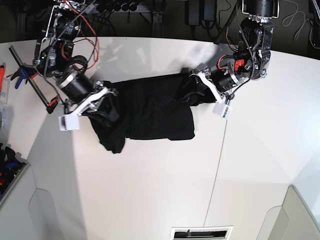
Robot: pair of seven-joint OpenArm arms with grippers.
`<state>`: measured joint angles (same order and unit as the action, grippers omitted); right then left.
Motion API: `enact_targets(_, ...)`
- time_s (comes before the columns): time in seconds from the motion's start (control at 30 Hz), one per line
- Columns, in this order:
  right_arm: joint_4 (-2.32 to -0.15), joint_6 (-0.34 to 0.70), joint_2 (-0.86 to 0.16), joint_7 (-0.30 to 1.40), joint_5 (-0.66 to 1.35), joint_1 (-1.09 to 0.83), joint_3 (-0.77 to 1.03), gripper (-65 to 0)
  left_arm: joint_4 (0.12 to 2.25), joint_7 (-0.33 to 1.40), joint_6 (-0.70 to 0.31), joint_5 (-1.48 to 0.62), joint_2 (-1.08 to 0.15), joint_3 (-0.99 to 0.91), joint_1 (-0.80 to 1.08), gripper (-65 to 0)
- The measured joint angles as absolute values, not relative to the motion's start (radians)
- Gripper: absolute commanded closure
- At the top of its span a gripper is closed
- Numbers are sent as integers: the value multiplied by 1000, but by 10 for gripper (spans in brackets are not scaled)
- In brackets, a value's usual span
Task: Layout the t-shirt on the table in an organized manner, then fold the t-shirt properly
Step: 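Fold the left gripper's end of the strip toward the right gripper, then fold the strip again with both grippers into a compact stack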
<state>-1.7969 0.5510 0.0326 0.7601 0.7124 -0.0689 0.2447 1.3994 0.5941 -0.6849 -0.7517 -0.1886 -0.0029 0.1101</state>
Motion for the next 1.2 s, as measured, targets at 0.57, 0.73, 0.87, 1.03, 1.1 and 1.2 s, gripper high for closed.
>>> enact_targets(0.57, -1720, 550, 99, 576, 427, -69, -110, -373, 1399, 693, -685, -910, -202, -178, 110, -316)
enact_targets(0.73, -1721, 550, 97, 580, 429, -19, -103, -373, 1418, 726, -683, -983, -278, -243, 118, -294)
enact_targets(0.87, -1745, 550, 98, 575, 368, 55, -37, -373, 1565, 725, -680, -998, -315, -248, 155, -186)
enact_targets(1.03, -1745, 550, 95, 577, 241, 157, 96, -235, 1782, 723, -688, -988, -308, -179, 186, -88)
enact_targets(1.1, -1745, 550, 93, 577, 205, 186, 133, -47, 1818, 721, -690, -940, -311, -109, 185, -60)
enact_targets(1.2, -1707, 543, 75, 573, 203, 208, 162, 0, 1818, 722, -687, -870, -304, 26, 187, -46)
